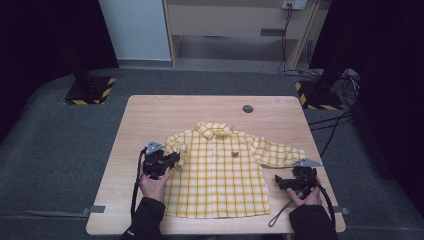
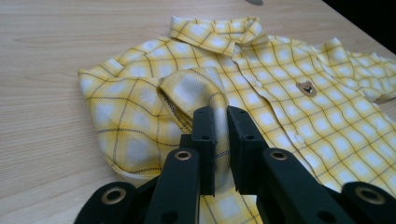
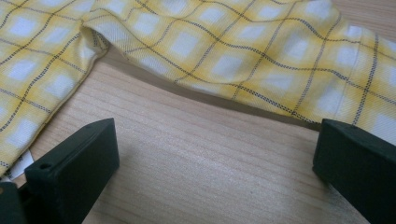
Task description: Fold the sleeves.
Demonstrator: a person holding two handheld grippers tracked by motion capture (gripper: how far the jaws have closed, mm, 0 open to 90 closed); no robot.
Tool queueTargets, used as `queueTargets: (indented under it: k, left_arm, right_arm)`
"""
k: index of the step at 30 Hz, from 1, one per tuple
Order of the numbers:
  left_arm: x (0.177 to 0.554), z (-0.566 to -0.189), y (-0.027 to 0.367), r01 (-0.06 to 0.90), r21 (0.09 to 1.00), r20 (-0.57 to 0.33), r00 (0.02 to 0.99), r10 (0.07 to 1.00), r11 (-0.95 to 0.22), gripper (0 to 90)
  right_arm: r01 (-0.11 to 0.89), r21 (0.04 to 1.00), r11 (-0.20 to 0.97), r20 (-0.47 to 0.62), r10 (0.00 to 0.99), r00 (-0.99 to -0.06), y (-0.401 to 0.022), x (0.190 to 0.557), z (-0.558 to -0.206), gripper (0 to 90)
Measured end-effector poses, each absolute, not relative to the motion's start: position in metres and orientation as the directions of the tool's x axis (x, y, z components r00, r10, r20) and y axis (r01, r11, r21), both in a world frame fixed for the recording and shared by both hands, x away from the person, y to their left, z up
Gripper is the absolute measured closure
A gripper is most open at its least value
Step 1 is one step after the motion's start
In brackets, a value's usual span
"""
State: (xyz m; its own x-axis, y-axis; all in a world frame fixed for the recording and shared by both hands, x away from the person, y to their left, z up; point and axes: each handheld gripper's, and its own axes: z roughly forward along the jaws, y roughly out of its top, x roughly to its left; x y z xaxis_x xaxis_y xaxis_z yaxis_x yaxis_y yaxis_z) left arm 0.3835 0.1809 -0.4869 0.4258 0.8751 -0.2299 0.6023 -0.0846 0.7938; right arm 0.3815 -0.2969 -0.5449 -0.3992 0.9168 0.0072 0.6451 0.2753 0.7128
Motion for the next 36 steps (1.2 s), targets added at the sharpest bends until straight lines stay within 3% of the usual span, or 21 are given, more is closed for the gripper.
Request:
queueTargets:
  k: [6, 10, 23, 26, 36]
  left_arm:
    - [0.386, -0.495, 0.167, 0.614, 0.779, -0.212, 0.451, 0.867, -0.129, 80.1]
    - [0.386, -0.5, 0.165, 0.618, 0.774, -0.23, 0.476, 0.849, -0.137, 74.7]
    - [0.379, -0.494, 0.171, 0.59, 0.799, -0.267, 0.524, 0.809, -0.119, 48.6]
    - [0.376, -0.492, 0.174, 0.582, 0.803, -0.253, 0.526, 0.812, -0.127, 45.4]
    - [0.369, -0.493, 0.189, 0.577, 0.801, -0.185, 0.495, 0.849, -0.162, 22.6]
  right_arm:
    - [0.645, 0.713, 0.276, 0.007, 0.917, -0.399, -0.297, 0.381, -0.545, 0.3]
    - [0.645, 0.713, 0.276, 0.007, 0.917, -0.399, -0.297, 0.381, -0.545, 0.3]
    - [0.645, 0.712, 0.276, 0.006, 0.917, -0.4, -0.297, 0.381, -0.545, 0.3]
    - [0.645, 0.713, 0.275, 0.007, 0.917, -0.399, -0.297, 0.381, -0.545, 0.3]
    - [0.645, 0.713, 0.275, 0.007, 0.917, -0.399, -0.297, 0.381, -0.545, 0.3]
